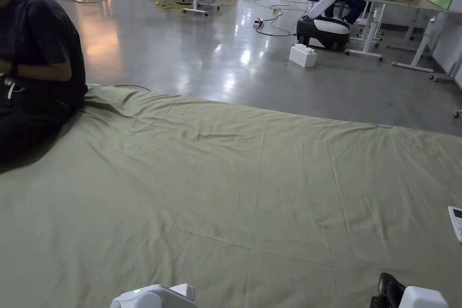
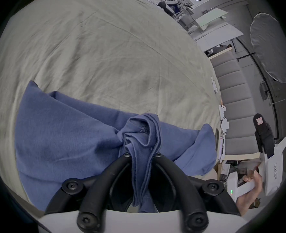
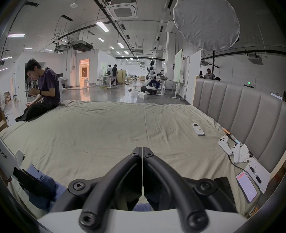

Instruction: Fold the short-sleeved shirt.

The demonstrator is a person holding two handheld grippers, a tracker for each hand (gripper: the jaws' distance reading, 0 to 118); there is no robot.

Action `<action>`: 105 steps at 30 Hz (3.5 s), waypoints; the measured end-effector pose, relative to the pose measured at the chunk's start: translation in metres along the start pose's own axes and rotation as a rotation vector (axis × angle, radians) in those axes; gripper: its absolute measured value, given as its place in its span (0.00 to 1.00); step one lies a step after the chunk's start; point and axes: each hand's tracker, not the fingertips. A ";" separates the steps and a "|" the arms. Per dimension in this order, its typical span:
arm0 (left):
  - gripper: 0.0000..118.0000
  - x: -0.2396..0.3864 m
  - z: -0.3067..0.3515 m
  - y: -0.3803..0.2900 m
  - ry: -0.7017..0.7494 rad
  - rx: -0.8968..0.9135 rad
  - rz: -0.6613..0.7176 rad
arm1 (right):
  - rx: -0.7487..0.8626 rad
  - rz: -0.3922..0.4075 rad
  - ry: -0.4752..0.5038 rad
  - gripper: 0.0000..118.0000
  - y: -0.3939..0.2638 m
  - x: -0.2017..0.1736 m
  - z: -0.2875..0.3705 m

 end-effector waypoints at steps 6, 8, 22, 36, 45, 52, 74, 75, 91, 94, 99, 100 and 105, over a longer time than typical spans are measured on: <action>0.33 -0.001 0.033 0.001 -0.084 0.016 -0.048 | -0.005 -0.001 0.004 0.01 -0.002 0.001 0.002; 0.46 -0.004 0.052 0.003 -0.089 0.045 -0.066 | -0.004 -0.002 0.004 0.01 -0.002 0.002 0.002; 0.12 -0.001 0.017 -0.013 -0.123 -0.002 -0.092 | -0.041 -0.015 0.009 0.01 -0.012 0.002 -0.002; 0.10 0.015 -0.021 -0.030 -0.159 -0.030 -0.135 | -0.054 0.000 0.009 0.01 -0.015 0.002 0.000; 0.48 -0.022 0.086 -0.001 -0.222 0.153 -0.163 | -0.025 0.011 0.024 0.01 -0.003 -0.002 0.001; 0.58 -0.103 0.128 0.018 -0.079 0.262 -0.117 | 0.013 0.008 0.045 0.01 0.006 -0.010 0.003; 0.22 -0.158 0.026 -0.008 -0.450 0.106 0.091 | -0.013 0.032 0.052 0.01 0.009 -0.022 0.004; 0.21 -0.156 0.025 -0.008 -0.419 0.110 0.066 | -0.016 0.031 0.054 0.01 0.008 -0.023 0.004; 0.15 -0.142 0.157 0.027 -0.233 0.251 -0.071 | -0.005 0.041 0.058 0.01 0.013 -0.021 0.005; 0.15 -0.133 0.192 0.031 -0.091 0.287 -0.116 | -0.003 0.037 0.065 0.01 0.013 -0.023 0.004; 0.15 -0.111 0.213 0.035 0.200 0.289 -0.203 | -0.003 0.029 0.081 0.01 0.010 -0.027 0.003; 0.15 -0.108 0.213 0.034 0.243 0.275 -0.219 | -0.005 0.027 0.084 0.01 0.010 -0.028 0.003; 0.15 -0.075 0.210 0.025 0.217 0.271 -0.274 | -0.010 0.017 0.089 0.01 0.007 -0.028 0.002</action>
